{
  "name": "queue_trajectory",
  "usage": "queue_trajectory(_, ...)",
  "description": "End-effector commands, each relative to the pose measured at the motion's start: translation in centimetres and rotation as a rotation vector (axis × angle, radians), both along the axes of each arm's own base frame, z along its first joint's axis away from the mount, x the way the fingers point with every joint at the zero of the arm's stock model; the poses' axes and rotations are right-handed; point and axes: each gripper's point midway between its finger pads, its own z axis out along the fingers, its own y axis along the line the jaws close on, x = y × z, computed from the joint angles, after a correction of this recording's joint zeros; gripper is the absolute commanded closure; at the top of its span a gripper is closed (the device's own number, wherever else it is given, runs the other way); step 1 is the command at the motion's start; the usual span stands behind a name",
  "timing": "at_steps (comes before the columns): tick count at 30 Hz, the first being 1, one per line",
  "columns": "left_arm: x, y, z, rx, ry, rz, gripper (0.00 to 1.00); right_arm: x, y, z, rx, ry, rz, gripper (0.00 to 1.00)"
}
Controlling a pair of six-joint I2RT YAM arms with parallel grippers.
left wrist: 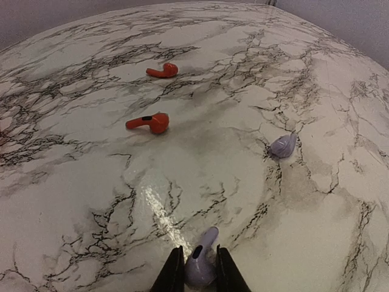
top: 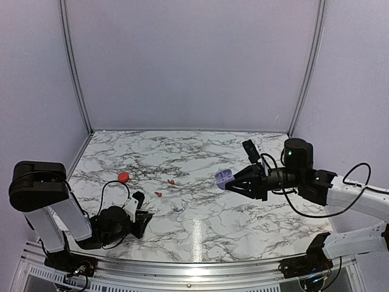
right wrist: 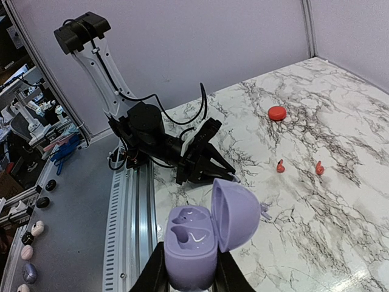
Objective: Insert the wireless bluetooth earbuds into the charging case
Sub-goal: Pick up the left earbud from the center of the board, then insert the left earbud into the left side groove of the charging case.
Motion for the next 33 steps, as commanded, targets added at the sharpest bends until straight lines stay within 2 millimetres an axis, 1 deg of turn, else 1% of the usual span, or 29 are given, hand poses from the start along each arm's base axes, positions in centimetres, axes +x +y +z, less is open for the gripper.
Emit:
queue_trajectory(1,-0.6,0.5,-1.1,0.054,0.041,-0.023,0.84,0.7,0.2,1.8,0.021,-0.040,-0.009,0.97)
queue_trajectory(6,-0.5,0.1,0.5,0.037,0.028,-0.034,0.86,0.7,0.2,1.9,0.021,-0.047,-0.006,0.97)
queue_trajectory(9,-0.5,-0.4,2.0,0.024,0.014,-0.049,0.86,0.7,0.3,2.1,0.029,-0.064,-0.001,0.98)
queue_trajectory(10,-0.4,-0.6,3.1,0.007,-0.001,-0.055,0.87,0.6,0.3,2.2,0.032,-0.076,0.003,0.98)
queue_trajectory(12,-0.4,-1.0,4.6,-0.002,-0.015,-0.070,0.87,0.2,0.5,2.5,0.035,-0.117,0.009,0.98)
queue_trajectory(17,-0.7,-2.1,9.5,-0.044,-0.063,-0.125,0.87,-1.1,2.0,3.2,0.009,-0.298,0.000,0.99)
queue_trajectory(21,-1.2,-3.0,12.9,-0.052,-0.107,-0.179,0.88,-1.2,2.1,4.0,0.033,-0.404,-0.030,1.00)
queue_trajectory(24,-2.0,-4.0,15.4,-0.058,-0.138,-0.238,0.88,-0.9,1.9,5.2,0.054,-0.471,-0.063,1.00)
queue_trajectory(26,-2.9,-4.8,17.0,-0.058,-0.170,-0.282,0.89,-0.4,1.8,5.5,0.047,-0.498,-0.089,1.00)
queue_trajectory(28,-3.8,-5.7,18.8,-0.056,-0.205,-0.328,0.89,-0.1,1.9,5.5,0.034,-0.506,-0.093,1.00)
queue_trajectory(31,-5.2,-6.9,20.8,-0.032,-0.260,-0.399,0.89,0.0,2.4,5.0,0.007,-0.496,-0.081,1.00)
queue_trajectory(33,-5.7,-7.5,22.1,-0.026,-0.290,-0.424,0.89,-0.2,2.7,4.7,-0.001,-0.495,-0.073,1.00)
